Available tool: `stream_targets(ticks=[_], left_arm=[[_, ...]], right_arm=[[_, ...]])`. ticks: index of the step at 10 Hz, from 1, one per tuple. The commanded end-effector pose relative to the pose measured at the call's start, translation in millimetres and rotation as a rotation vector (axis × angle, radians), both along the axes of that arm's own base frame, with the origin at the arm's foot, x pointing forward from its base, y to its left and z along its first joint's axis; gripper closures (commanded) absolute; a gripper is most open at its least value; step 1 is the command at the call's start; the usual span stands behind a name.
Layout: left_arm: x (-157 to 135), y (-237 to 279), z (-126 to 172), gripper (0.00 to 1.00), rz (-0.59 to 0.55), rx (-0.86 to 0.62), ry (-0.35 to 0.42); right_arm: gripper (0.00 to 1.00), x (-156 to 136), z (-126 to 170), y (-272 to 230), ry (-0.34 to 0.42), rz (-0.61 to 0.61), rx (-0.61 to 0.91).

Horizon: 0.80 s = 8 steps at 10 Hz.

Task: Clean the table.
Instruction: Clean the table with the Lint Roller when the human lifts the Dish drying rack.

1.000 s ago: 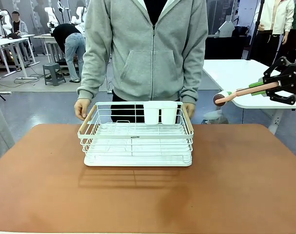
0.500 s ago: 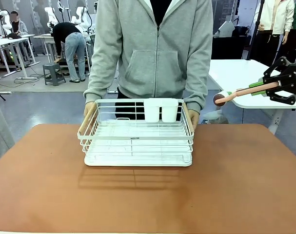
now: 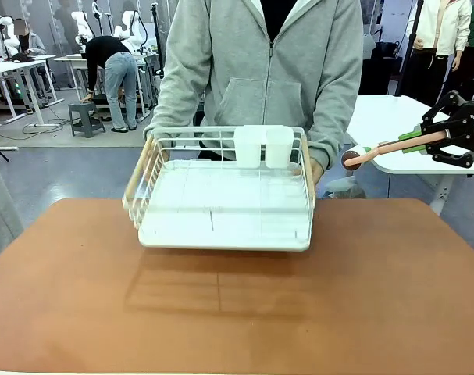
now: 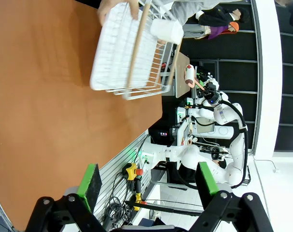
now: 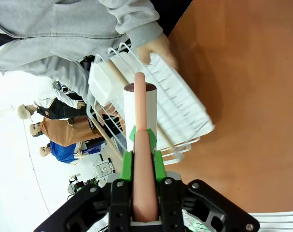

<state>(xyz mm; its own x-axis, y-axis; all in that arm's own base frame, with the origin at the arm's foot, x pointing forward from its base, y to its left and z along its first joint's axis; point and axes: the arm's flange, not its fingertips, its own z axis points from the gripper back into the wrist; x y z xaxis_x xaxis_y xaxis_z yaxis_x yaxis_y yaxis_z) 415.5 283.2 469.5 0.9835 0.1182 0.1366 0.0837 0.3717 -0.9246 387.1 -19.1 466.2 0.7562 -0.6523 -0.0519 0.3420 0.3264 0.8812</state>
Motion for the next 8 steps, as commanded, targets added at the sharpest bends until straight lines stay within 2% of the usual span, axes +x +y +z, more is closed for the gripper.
stream_targets(ticks=[1, 8], left_arm=[[-3.3, 1.4, 1.6, 0.0, -0.003, -0.006, -0.001], [-3.3, 1.4, 1.6, 0.0, -0.003, -0.006, -0.001]], right_arm=[[1.0, -0.4, 1.5, 1.6, -0.001, 0.001, 0.0], [1.0, -0.4, 1.5, 1.6, -0.001, 0.001, 0.0]])
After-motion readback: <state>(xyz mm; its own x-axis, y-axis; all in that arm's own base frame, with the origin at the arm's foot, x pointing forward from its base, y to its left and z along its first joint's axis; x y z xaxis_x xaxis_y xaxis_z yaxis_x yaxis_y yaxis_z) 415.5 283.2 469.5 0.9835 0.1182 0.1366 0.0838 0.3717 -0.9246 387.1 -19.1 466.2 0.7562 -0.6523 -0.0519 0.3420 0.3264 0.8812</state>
